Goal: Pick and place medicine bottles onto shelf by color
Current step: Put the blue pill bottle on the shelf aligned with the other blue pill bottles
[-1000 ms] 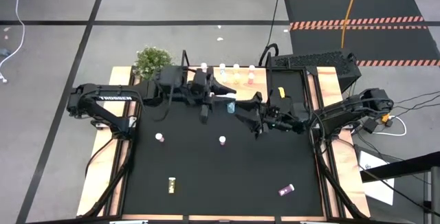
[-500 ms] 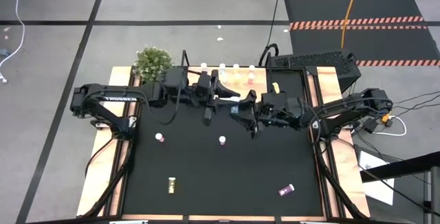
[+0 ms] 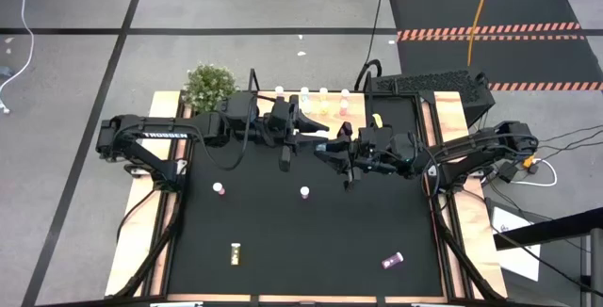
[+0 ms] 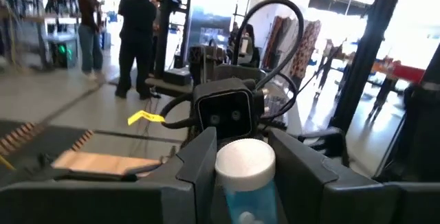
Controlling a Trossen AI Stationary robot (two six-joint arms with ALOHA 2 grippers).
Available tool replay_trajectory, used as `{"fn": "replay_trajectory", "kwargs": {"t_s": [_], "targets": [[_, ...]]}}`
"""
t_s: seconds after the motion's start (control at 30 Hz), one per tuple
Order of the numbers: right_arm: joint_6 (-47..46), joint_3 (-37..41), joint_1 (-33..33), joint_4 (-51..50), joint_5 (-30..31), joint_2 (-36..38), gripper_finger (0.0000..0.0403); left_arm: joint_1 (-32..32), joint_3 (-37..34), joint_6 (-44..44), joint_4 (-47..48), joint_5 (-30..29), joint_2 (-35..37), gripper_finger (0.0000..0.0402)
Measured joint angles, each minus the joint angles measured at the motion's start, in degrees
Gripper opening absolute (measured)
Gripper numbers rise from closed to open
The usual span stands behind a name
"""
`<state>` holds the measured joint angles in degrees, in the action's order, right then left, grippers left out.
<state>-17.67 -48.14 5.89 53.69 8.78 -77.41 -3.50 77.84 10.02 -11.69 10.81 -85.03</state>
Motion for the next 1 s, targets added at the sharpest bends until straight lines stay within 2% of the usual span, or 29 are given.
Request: {"fn": "replay_trajectory", "kwargs": {"t_s": [0.1,0.3,0.43,0.57,0.67,0.83,1.0], "targets": [[3.11,0.02,-0.08,-1.07,0.45,0.00,0.0083,-0.81,0.00,3.65,2.21,0.02,0.02,0.0148],[6.18,0.07,-0.42,-7.66,6.67,0.04,0.0101,-3.91,-0.02,1.39,10.53,0.04,1.72,0.0217],[7.77,0.07,-0.68,-11.30,7.53,0.04,0.0099,-6.23,0.05,-2.46,15.55,4.66,3.80,0.0246],[8.14,0.07,-0.66,-15.27,7.51,0.04,0.0095,-8.44,0.10,-2.43,21.75,13.05,4.92,0.0252],[8.03,0.07,-0.68,-18.72,7.46,0.04,0.0099,-8.91,1.96,-6.07,31.52,16.41,4.65,0.0253],[7.93,0.07,-0.93,-24.53,6.14,0.07,0.0100,-8.27,9.58,-13.75,46.35,16.14,0.56,0.0253],[6.77,0.07,-2.50,-27.76,4.43,0.07,0.0101,-8.03,16.37,-18.24,52.46,12.21,-4.81,0.0253]]}}
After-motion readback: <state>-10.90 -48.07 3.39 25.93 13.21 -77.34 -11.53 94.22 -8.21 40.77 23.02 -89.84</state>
